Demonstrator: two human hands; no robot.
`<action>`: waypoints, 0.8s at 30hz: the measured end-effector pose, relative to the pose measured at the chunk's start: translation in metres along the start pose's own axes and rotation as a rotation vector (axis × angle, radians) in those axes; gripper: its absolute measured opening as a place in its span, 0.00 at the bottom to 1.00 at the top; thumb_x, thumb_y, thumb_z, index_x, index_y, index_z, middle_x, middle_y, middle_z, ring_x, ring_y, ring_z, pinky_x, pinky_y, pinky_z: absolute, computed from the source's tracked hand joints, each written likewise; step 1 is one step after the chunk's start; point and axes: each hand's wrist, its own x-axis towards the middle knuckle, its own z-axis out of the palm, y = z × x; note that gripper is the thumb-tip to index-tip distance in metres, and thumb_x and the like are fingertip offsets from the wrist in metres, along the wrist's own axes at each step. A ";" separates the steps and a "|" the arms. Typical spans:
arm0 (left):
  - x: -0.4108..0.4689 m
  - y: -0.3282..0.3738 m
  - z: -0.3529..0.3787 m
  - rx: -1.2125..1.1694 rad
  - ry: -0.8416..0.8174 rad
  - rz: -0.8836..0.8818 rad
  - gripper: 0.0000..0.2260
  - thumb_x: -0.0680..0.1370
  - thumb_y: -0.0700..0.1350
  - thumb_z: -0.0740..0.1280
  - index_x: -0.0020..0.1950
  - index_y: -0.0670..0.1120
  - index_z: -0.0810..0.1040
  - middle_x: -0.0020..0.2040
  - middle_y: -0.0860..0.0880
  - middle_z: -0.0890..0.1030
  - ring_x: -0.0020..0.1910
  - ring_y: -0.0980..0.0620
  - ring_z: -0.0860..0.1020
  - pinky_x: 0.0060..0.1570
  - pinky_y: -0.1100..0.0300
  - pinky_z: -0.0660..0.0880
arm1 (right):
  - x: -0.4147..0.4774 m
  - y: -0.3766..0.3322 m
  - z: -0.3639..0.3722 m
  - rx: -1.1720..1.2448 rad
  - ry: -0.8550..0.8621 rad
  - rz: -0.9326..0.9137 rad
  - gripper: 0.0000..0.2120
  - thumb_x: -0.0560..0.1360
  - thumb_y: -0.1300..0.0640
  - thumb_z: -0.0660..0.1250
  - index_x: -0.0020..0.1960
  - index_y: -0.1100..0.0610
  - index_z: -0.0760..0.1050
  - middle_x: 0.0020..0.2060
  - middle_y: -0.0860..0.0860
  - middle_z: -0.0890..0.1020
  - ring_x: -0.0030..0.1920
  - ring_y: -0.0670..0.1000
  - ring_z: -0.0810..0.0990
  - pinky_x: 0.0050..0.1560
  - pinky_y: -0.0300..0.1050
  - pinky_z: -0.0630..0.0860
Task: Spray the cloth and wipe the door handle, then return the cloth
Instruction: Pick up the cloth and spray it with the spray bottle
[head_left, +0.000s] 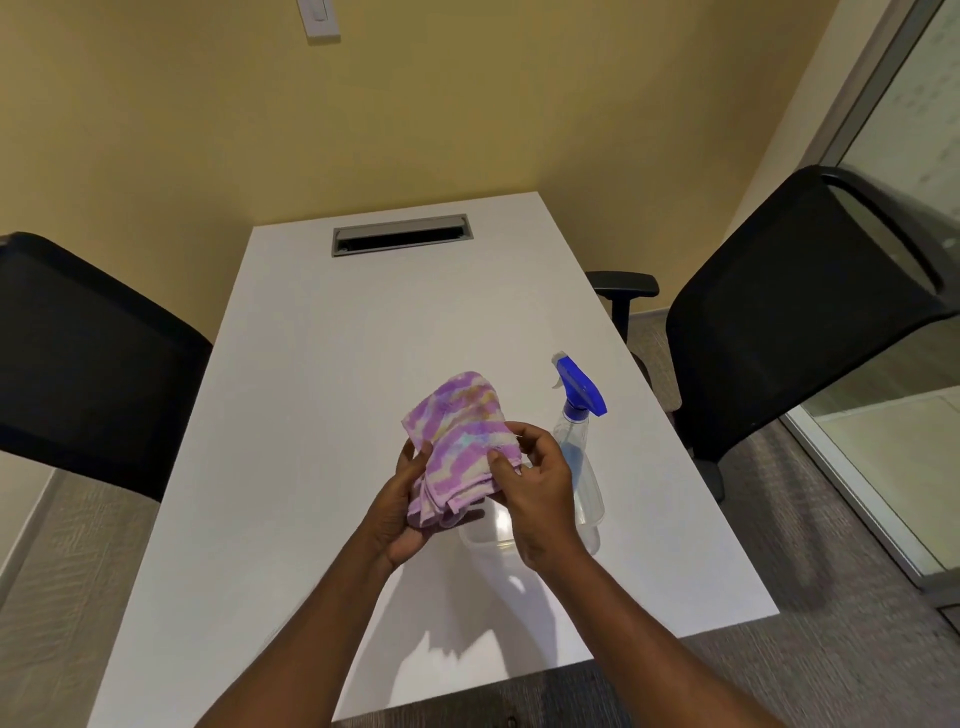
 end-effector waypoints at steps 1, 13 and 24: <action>0.000 0.000 0.003 -0.045 0.023 0.059 0.38 0.69 0.49 0.76 0.75 0.50 0.62 0.71 0.38 0.70 0.67 0.35 0.71 0.59 0.35 0.73 | -0.001 0.001 -0.001 0.009 -0.001 0.002 0.14 0.75 0.60 0.71 0.60 0.53 0.74 0.54 0.53 0.80 0.54 0.54 0.82 0.49 0.51 0.84; -0.012 -0.004 0.025 0.800 0.138 0.490 0.30 0.67 0.46 0.74 0.68 0.56 0.71 0.65 0.52 0.76 0.61 0.51 0.78 0.58 0.51 0.78 | -0.005 0.029 -0.029 -0.077 0.173 0.105 0.13 0.75 0.61 0.69 0.54 0.46 0.73 0.54 0.53 0.79 0.51 0.52 0.81 0.42 0.44 0.83; -0.009 -0.004 0.022 0.588 0.189 0.349 0.25 0.71 0.33 0.73 0.65 0.49 0.75 0.60 0.46 0.76 0.58 0.42 0.79 0.55 0.46 0.80 | 0.010 0.018 -0.056 -0.422 0.312 -0.047 0.22 0.73 0.51 0.72 0.60 0.56 0.65 0.54 0.57 0.75 0.52 0.53 0.78 0.42 0.37 0.78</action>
